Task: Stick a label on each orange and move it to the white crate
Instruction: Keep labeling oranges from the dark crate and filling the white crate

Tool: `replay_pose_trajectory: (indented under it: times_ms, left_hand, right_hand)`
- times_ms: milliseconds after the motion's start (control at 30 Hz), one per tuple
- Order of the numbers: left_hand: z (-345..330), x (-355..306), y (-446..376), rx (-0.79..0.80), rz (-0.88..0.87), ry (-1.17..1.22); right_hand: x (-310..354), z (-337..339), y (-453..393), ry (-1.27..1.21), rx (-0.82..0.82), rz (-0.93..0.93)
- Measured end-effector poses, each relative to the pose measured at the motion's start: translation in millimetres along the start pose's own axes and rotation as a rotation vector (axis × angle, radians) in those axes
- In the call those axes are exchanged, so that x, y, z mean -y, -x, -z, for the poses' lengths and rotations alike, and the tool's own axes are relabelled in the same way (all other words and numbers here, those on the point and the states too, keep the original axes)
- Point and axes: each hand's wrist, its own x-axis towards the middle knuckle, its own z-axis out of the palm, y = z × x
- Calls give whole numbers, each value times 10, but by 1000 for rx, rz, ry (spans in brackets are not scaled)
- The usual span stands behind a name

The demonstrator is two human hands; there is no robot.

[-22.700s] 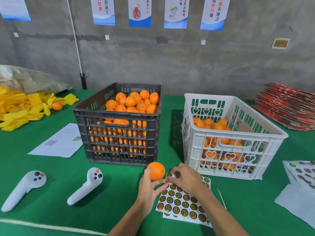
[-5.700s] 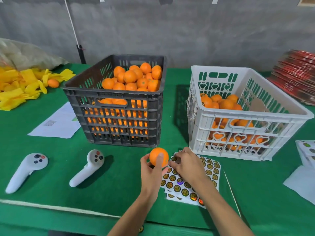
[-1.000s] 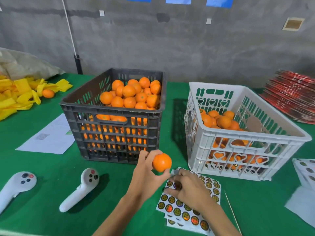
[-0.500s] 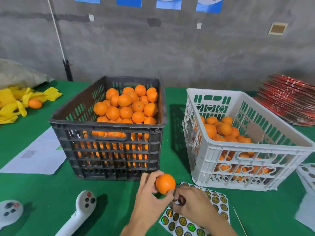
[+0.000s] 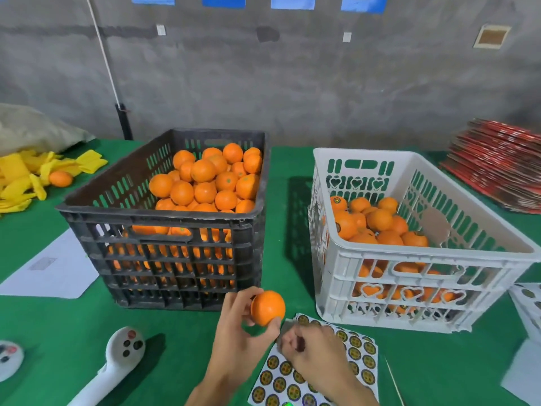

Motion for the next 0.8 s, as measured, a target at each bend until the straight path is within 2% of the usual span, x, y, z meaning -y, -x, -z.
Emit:
replay_pose_trajectory:
  times_ms: [200, 300, 400, 600, 700, 800]
  left_hand:
    - [-193, -1, -40, -92, 12, 69]
    - [-238, 9, 11, -97, 62, 89]
    - [-210, -32, 15, -79, 87, 127]
    - [-157, -264, 43, -57, 100, 218]
    - [-133, -401, 43, -78, 129, 302]
    - [-98, -547, 22, -84, 125, 346]
  right_hand:
    - [-7, -27, 29, 22, -113, 93]
    - [1, 15, 69, -73, -124, 17]
    - [71, 71, 83, -168, -232, -43]
    - [261, 130, 145, -189, -604, 201]
    - [338, 182, 207, -238, -714, 269]
    - [416, 290, 291, -191, -757, 309]
